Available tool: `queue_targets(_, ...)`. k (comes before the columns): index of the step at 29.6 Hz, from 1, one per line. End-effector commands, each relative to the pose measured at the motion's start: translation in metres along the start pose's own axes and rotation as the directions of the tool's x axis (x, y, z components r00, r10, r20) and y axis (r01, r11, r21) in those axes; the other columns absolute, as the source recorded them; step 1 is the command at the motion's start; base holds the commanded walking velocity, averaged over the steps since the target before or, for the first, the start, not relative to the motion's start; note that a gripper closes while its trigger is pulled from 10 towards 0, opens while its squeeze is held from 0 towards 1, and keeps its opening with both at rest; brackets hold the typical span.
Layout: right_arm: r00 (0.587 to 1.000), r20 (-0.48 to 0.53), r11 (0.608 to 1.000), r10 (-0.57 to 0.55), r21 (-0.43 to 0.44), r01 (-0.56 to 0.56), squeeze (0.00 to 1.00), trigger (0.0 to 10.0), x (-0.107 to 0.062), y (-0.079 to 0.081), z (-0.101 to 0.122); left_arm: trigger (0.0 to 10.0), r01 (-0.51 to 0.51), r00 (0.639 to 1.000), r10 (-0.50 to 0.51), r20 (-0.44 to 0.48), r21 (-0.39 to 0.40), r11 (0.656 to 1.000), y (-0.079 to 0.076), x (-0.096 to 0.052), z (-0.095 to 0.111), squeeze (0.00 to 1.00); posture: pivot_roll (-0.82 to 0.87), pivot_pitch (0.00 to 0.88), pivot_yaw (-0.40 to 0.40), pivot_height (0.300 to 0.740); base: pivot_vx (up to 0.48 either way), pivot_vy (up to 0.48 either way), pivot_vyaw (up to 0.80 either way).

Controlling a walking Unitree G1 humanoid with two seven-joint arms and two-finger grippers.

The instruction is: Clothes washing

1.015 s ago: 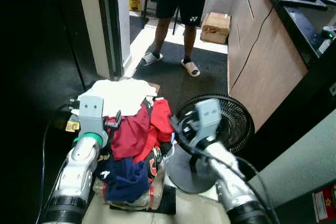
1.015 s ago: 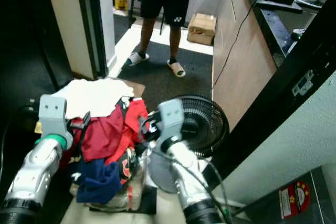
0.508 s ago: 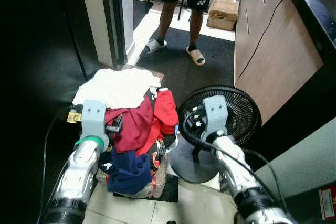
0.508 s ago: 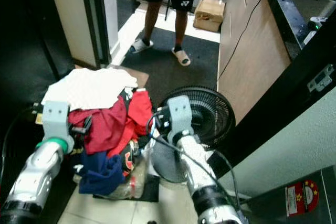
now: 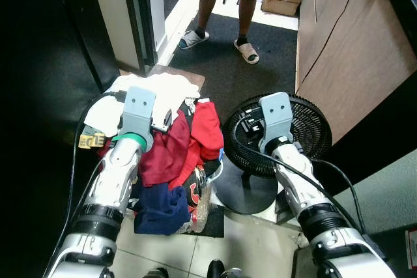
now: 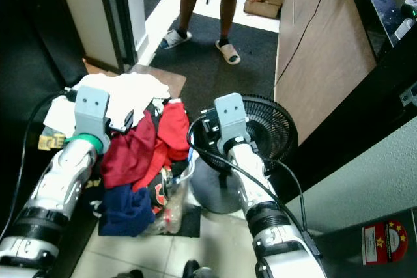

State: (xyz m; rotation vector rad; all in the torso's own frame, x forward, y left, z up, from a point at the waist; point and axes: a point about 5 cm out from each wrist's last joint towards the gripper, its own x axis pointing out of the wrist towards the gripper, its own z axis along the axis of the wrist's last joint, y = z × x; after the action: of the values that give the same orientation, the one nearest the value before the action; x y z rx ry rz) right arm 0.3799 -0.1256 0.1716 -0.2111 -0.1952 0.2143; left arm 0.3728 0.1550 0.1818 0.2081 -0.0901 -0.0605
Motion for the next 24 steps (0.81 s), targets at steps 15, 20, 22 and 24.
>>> queue_targets(15,0.99,-0.087,0.993,0.109,0.056,-0.104,0.0,10.0,0.016,0.037,-0.005,10.0,-0.091,0.994,0.093,-0.058,0.045,0.995,0.027,-0.009,-0.019,0.0,0.13,0.285,-0.041,0.74,0.0,0.0,0.0)
queue_targets(20,0.989,-0.089,0.992,0.119,0.048,-0.115,0.0,10.0,0.018,0.042,-0.004,10.0,-0.107,0.992,0.109,-0.061,0.05,0.993,0.031,-0.011,-0.021,0.0,0.13,0.285,-0.047,0.74,0.0,0.0,0.0)
queue_targets(22,0.99,-0.095,0.995,0.102,0.03,-0.099,0.0,10.0,0.023,0.039,0.002,10.0,-0.147,0.986,0.15,-0.072,0.045,0.988,0.042,-0.019,-0.026,0.0,0.15,0.281,-0.071,0.74,0.0,0.0,0.0)
queue_targets(24,0.988,-0.102,0.993,0.119,0.026,-0.117,0.0,10.0,0.024,0.042,0.003,10.0,-0.16,0.984,0.163,-0.077,0.041,0.986,0.045,-0.022,-0.028,0.0,0.14,0.268,-0.074,0.74,0.0,0.0,0.0)
